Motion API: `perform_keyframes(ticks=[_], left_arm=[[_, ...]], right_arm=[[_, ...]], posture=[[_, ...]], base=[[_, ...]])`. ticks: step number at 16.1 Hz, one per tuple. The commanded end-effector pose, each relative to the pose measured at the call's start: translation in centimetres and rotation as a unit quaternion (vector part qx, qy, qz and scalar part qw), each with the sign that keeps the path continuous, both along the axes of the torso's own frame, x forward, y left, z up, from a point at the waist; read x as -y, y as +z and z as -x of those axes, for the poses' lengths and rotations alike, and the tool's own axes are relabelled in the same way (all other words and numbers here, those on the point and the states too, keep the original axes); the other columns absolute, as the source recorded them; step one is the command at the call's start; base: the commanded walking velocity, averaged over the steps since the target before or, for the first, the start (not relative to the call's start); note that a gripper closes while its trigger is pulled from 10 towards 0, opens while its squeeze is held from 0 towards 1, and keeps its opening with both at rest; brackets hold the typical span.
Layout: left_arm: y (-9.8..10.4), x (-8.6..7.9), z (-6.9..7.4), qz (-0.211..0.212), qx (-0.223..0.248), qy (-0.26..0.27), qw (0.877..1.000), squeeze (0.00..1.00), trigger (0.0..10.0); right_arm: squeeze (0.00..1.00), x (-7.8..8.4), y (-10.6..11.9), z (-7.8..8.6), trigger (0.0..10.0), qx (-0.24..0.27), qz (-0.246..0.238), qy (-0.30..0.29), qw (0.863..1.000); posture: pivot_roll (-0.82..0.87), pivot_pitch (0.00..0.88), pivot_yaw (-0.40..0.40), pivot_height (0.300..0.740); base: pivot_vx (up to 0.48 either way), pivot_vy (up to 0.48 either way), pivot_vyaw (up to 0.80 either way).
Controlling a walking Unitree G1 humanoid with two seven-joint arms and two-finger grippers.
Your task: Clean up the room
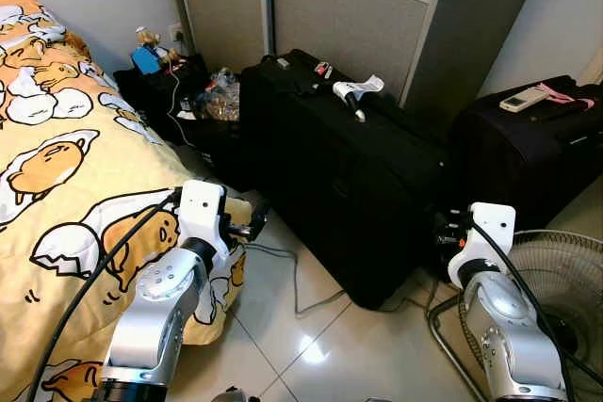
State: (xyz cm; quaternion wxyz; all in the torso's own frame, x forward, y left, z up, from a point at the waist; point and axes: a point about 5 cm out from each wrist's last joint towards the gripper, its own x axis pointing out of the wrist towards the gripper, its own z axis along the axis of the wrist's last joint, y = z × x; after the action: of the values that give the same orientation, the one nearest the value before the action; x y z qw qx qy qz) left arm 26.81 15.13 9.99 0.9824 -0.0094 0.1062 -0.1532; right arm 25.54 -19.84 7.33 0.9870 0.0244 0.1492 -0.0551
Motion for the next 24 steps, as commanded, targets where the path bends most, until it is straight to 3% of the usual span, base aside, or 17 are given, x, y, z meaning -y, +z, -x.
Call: perform_keyframes(ticks=[1, 9, 10, 11, 13, 16, 17, 18, 19, 20, 21, 23, 24], left_arm=[[0.4, -3.1, 3.2, -0.075, -0.046, 0.175, 0.981, 0.00, 10.0], [0.4, -3.1, 3.2, -0.075, -0.046, 0.175, 0.981, 0.00, 10.0], [0.4, -3.3, 3.2, -0.072, -0.045, 0.179, 0.980, 0.00, 10.0], [1.6, -2.7, 2.7, -0.048, -0.017, 0.149, 0.988, 1.00, 10.0], [2.5, -2.3, 2.5, -0.043, 0.004, 0.122, 0.992, 1.00, 10.0], [3.0, -1.9, 2.6, -0.057, 0.001, 0.116, 0.992, 1.00, 10.0], [3.2, -2.0, 2.5, -0.059, 0.012, 0.120, 0.991, 1.00, 10.0], [3.6, -2.3, 2.1, -0.067, 0.039, 0.134, 0.988, 1.00, 10.0], [3.8, -2.6, 2.1, -0.093, 0.041, 0.144, 0.984, 1.00, 10.0], [3.7, -2.4, 2.2, -0.085, 0.027, 0.131, 0.987, 0.71, 10.0], [3.7, -2.1, 2.3, -0.082, 0.025, 0.121, 0.989, 0.00, 10.0], [4.0, -2.1, 2.1, -0.101, 0.046, 0.124, 0.986, 0.00, 10.0], [4.1, -2.2, 2.2, -0.094, 0.044, 0.129, 0.986, 0.00, 10.0]], right_arm=[[0.00, -1.7, 3.4, 1.5, 10.0, 0.048, -0.009, 0.019, 0.999], [0.00, -1.7, 3.4, 1.5, 10.0, 0.048, -0.009, 0.019, 0.999], [0.00, -1.6, 3.3, 1.5, 10.0, 0.048, -0.027, 0.014, 0.998], [1.00, -2.1, 3.6, 0.9, 10.0, 0.069, -0.040, 0.038, 0.996], [1.00, -2.7, 3.9, 0.9, 10.0, 0.090, -0.031, 0.066, 0.993], [1.00, -3.3, 3.8, 1.7, 10.0, 0.076, -0.109, 0.070, 0.989], [1.00, -3.6, 3.8, 1.8, 10.0, 0.074, -0.099, 0.079, 0.989], [0.94, -3.2, 3.8, 1.4, 10.0, 0.076, 0.002, 0.055, 0.996], [0.00, -3.1, 4.1, 1.0, 10.0, 0.111, -0.036, 0.012, 0.993], [0.00, -3.7, 4.1, 1.3, 10.0, 0.107, -0.080, 0.059, 0.989], [0.00, -4.5, 3.9, 1.7, 10.0, 0.102, -0.087, 0.098, 0.986], [0.00, -5.1, 3.5, 1.6, 10.0, 0.100, -0.072, 0.124, 0.985], [0.00, -5.2, 3.6, 1.5, 10.0, 0.102, -0.093, 0.134, 0.981]], posture=[[0.00, 0.000, -0.031, 0.740], [0.00, 0.000, -0.031, 0.740], [0.00, 0.000, -0.027, 0.740], [0.01, 0.000, -0.025, 0.740], [0.00, 0.000, -0.018, 0.740], [0.00, 0.000, -0.002, 0.740], [-0.01, 0.000, 0.008, 0.740], [-0.01, 0.000, 0.020, 0.740], [0.00, 0.000, 0.027, 0.740], [0.01, 0.000, 0.028, 0.740], [0.01, 0.000, 0.025, 0.740], [0.01, 0.000, 0.016, 0.740], [0.02, 0.000, 0.008, 0.740]], base=[[0.000, 0.000, 0.00], [0.000, 0.000, 0.00], [0.000, 0.000, 0.00], [0.000, 0.000, 0.00], [0.000, 0.000, 0.00], [0.000, 0.000, 0.00], [0.000, 0.000, 0.00], [0.000, 0.000, 0.00], [0.000, 0.000, 0.00], [0.000, 0.000, 0.00], [0.000, 0.000, 0.80], [0.000, 0.000, 0.80], [0.000, 0.000, 0.80]])
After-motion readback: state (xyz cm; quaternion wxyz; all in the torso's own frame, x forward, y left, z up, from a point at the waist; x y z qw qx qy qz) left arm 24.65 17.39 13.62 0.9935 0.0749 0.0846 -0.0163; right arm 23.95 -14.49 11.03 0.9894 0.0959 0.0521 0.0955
